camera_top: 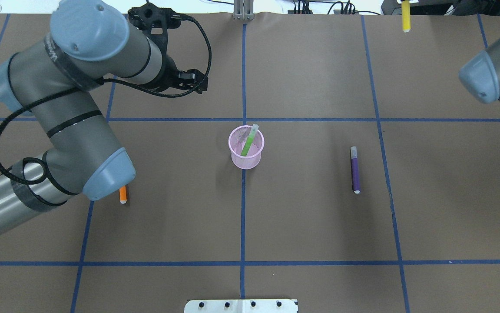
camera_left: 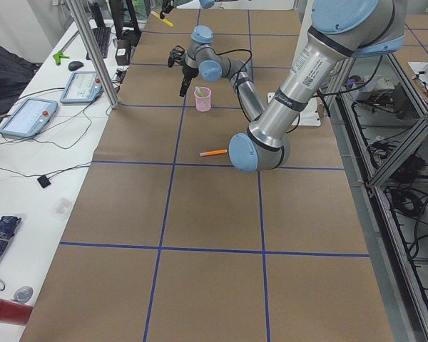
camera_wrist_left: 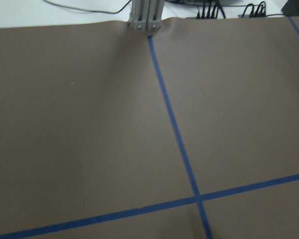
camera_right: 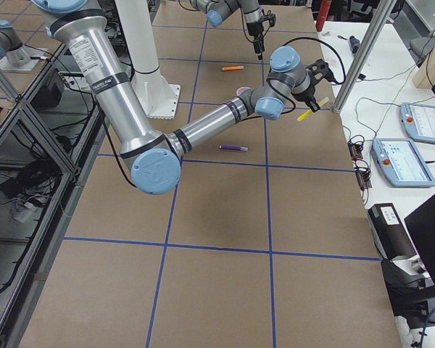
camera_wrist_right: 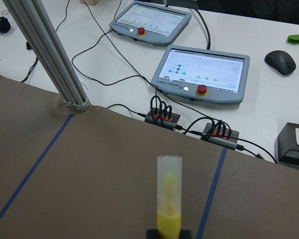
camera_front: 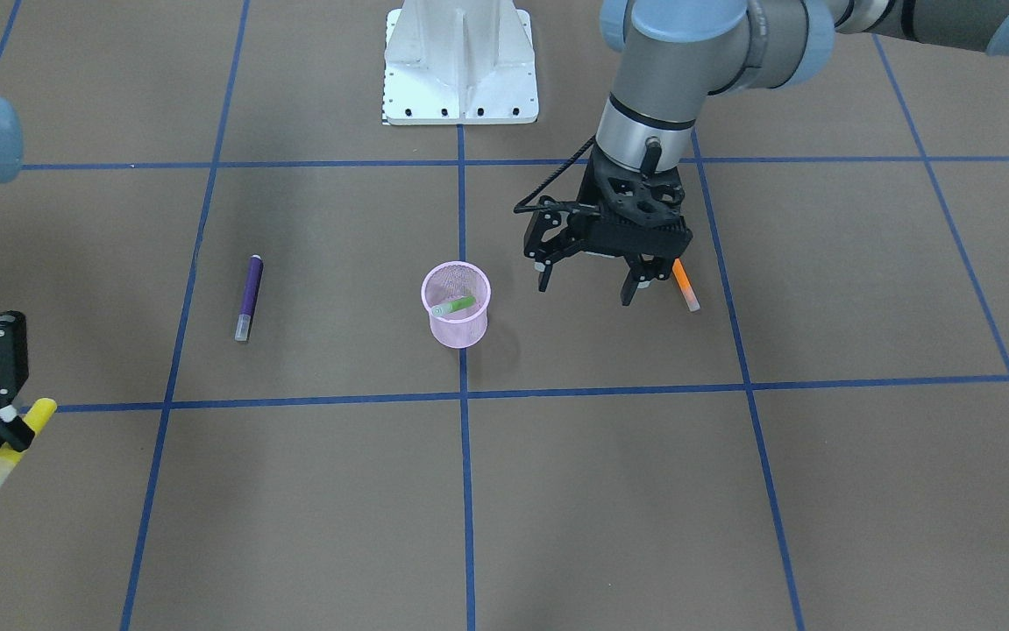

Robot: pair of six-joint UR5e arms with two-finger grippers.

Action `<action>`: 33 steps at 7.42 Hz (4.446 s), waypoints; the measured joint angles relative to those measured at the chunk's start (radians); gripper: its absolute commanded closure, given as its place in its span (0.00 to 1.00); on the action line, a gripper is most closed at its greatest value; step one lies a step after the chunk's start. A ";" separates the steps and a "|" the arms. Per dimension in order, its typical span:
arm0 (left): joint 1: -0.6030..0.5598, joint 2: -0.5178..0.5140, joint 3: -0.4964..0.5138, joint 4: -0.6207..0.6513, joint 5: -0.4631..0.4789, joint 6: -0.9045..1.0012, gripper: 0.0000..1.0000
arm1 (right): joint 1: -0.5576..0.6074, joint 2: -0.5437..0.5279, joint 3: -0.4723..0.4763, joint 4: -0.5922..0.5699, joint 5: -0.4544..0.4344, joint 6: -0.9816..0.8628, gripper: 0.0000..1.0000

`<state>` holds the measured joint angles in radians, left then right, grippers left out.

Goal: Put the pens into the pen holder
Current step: 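Release the green highlighter into the cup and withdraw the left gripper, then move left gripper to orange marker while right gripper brings yellow highlighter, then grasp the orange marker with the left gripper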

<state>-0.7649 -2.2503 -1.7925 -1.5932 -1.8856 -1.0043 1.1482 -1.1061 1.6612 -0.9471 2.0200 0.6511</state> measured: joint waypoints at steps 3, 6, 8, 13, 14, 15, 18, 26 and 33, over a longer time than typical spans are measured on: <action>-0.053 0.004 -0.007 0.291 -0.109 0.015 0.02 | -0.181 0.000 0.108 0.013 -0.243 0.158 1.00; -0.061 0.096 -0.001 0.351 -0.149 0.095 0.02 | -0.385 0.000 0.146 0.098 -0.479 0.225 1.00; -0.068 0.185 0.002 0.262 -0.167 0.121 0.02 | -0.454 0.003 0.148 0.128 -0.551 0.226 1.00; -0.059 0.332 0.091 -0.078 -0.198 -0.078 0.02 | -0.499 0.015 0.144 0.133 -0.568 0.220 1.00; -0.049 0.346 0.122 -0.159 -0.197 -0.147 0.03 | -0.501 0.016 0.144 0.133 -0.569 0.220 1.00; -0.028 0.349 0.135 -0.191 -0.194 -0.193 0.07 | -0.501 0.016 0.144 0.133 -0.569 0.220 1.00; 0.040 0.347 0.135 -0.188 -0.185 -0.257 0.30 | -0.502 0.016 0.144 0.134 -0.570 0.220 1.00; 0.068 0.345 0.125 -0.171 -0.184 -0.257 0.48 | -0.504 0.015 0.144 0.134 -0.575 0.220 1.00; 0.079 0.346 0.125 -0.171 -0.181 -0.257 0.61 | -0.507 0.015 0.145 0.134 -0.575 0.220 1.00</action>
<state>-0.6863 -1.9039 -1.6674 -1.7641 -2.0667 -1.2609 0.6413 -1.0911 1.8057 -0.8130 1.4450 0.8713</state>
